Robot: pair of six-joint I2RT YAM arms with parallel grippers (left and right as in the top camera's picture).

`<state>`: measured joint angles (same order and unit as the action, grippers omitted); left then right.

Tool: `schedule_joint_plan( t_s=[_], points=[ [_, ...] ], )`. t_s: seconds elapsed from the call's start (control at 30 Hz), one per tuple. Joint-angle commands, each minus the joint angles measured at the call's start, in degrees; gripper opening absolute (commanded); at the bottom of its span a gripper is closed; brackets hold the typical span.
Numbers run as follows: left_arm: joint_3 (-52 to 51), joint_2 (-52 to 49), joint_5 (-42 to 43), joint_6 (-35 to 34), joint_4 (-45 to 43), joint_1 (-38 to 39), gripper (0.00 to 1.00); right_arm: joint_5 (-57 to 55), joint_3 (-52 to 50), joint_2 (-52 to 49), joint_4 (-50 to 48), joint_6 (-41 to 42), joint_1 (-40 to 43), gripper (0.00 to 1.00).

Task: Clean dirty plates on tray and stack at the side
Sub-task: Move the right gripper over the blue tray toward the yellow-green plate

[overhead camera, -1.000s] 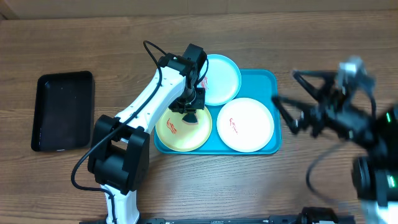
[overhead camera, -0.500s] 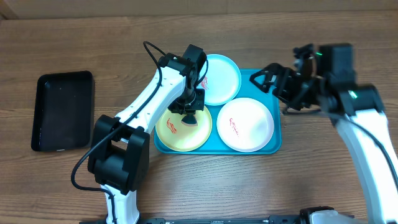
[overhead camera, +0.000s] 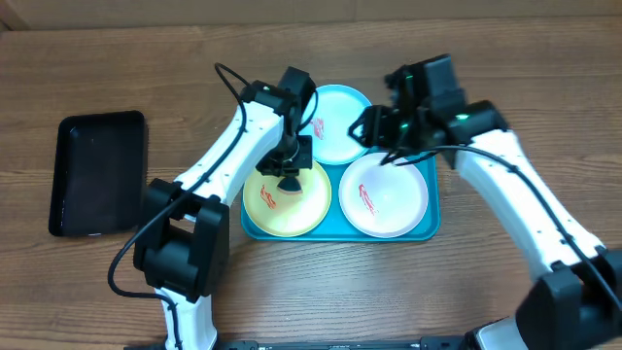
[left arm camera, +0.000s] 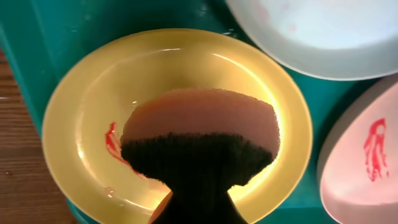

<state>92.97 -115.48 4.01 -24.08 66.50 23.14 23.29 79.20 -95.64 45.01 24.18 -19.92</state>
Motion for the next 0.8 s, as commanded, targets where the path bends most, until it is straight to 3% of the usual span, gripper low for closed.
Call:
schedule_joint_plan(
  t_s=[0.0, 0.13, 0.2, 0.37, 0.47, 0.6, 0.77],
  points=[
    [0.87, -0.24, -0.98, -1.27, 0.85, -1.44, 0.05, -4.7, 1.81, -3.21, -1.07, 1.57, -2.8, 0.55],
    [0.83, -0.24, -0.98, -1.22, 1.38, -2.16, 0.04, -4.37, 1.81, -5.68, -3.41, 4.37, -4.48, 0.56],
    [0.83, -0.24, -0.98, -1.22, 1.62, -2.23, 0.04, -4.39, 1.81, -6.45, -4.07, 4.35, -4.68, 0.63],
    [0.72, -0.28, -1.05, -1.22, 1.6, -2.23, 0.04, -4.42, 1.77, -7.28, -4.37, 4.33, -4.9, 0.64],
    [0.61, -0.31, -1.25, -1.22, 1.62, -2.23, 0.04, -4.46, 1.77, -7.28, -4.24, 4.26, -4.9, 0.63],
    [0.33, -0.33, -1.22, -1.25, 1.64, -2.23, 0.04, -4.85, 1.77, -7.28, -4.0, 2.97, -4.9, 0.53],
    [0.07, -0.35, -1.2, -1.25, 1.86, -2.23, 0.04, -6.51, 1.57, -7.48, -3.61, 1.09, -5.31, 0.53]
  ],
)
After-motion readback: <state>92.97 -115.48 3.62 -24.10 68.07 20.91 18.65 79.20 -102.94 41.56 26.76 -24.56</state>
